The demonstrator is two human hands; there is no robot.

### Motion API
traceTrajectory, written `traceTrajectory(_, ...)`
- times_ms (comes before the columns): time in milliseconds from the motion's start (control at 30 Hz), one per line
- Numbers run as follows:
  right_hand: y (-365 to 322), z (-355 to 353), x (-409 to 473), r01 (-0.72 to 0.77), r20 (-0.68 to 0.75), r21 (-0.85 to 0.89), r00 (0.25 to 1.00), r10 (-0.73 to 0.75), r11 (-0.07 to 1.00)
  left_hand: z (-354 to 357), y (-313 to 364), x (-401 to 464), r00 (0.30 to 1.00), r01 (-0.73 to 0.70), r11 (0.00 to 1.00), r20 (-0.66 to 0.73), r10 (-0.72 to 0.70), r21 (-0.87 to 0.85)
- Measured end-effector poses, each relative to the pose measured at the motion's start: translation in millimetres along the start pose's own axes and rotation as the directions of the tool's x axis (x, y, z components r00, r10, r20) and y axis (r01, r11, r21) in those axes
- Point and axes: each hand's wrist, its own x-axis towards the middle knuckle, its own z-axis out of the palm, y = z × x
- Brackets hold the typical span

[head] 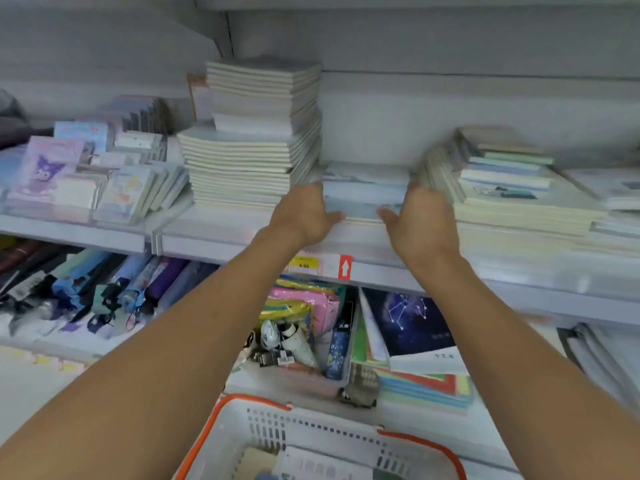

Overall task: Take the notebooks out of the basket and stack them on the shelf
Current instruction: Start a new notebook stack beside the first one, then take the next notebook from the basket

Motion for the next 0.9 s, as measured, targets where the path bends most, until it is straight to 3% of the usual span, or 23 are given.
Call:
traceTrajectory(33,-3,-4,-19,0.122,-0.181,0.058,0.977,-0.110,0.991,-3,-3,-18,0.986,-0.059,0.995,-0.157,0.046,-0.076)
traceTrajectory(100,-9,0,-74,0.377,-0.452,0.262,0.861,-0.232,0.888,1,-13,-70,0.871,-0.218,0.931,-0.489,0.049,-0.293)
traceTrajectory(133,-7,16,-108,0.405,-0.461,0.391,0.863,-0.205,0.827,14,-22,-101,0.820,-0.260,0.879,-0.572,-0.018,-0.400)
traceTrajectory(167,-2,39,-144,0.351,-0.377,0.500,0.911,-0.166,0.792,35,-34,-135,0.806,-0.238,0.841,-0.582,-0.108,-0.486)
traceTrajectory(233,23,101,-220,0.084,0.058,0.569,0.988,-0.142,0.818,99,-70,-212,0.869,0.024,0.804,-0.385,-0.311,-0.595)
traceTrajectory(267,39,134,-257,-0.088,0.362,0.470,0.927,-0.101,0.878,130,-88,-253,0.884,0.221,0.770,-0.211,-0.418,-0.599)
traceTrajectory(300,56,161,-290,-0.211,0.638,0.289,0.770,-0.023,0.934,162,-108,-294,0.849,0.425,0.709,-0.022,-0.528,-0.563)
traceTrajectory(333,75,184,-321,-0.254,0.813,0.114,0.579,0.057,0.960,187,-124,-332,0.764,0.610,0.628,0.148,-0.628,-0.483)
traceTrajectory(367,90,200,-344,-0.228,0.895,0.007,0.435,0.095,0.974,205,-136,-363,0.639,0.759,0.526,0.288,-0.713,-0.383)
traceTrajectory(400,104,213,-362,-0.188,0.924,-0.037,0.368,0.105,0.981,221,-145,-390,0.489,0.871,0.402,0.412,-0.769,-0.283)
traceTrajectory(433,112,219,-372,-0.169,0.933,-0.039,0.348,0.096,0.985,233,-151,-410,0.342,0.940,0.281,0.529,-0.777,-0.196)
traceTrajectory(500,120,221,-380,-0.156,0.929,-0.047,0.357,0.100,0.987,257,-165,-437,0.143,0.990,0.087,0.759,-0.635,-0.113)
traceTrajectory(567,121,221,-378,-0.164,0.945,-0.069,0.304,0.117,0.984,302,-202,-461,0.069,0.995,-0.019,0.842,-0.535,-0.093)
traceTrajectory(667,117,217,-373,-0.131,0.953,-0.128,0.259,0.159,0.983,324,-231,-473,-0.058,0.934,-0.338,0.884,-0.464,-0.116)
traceTrajectory(700,117,217,-372,-0.103,0.952,-0.175,0.238,0.195,0.979,298,-211,-459,-0.091,0.897,-0.423,0.880,-0.466,-0.131)
traceTrajectory(767,118,220,-372,-0.091,0.955,-0.204,0.201,0.219,0.975,267,-185,-444,-0.084,0.839,-0.495,0.845,-0.528,-0.225)
traceTrajectory(900,124,224,-365,-0.303,0.956,-0.185,0.166,0.243,0.935,244,-160,-435,0.004,0.801,-0.491,0.822,-0.569,-0.343)
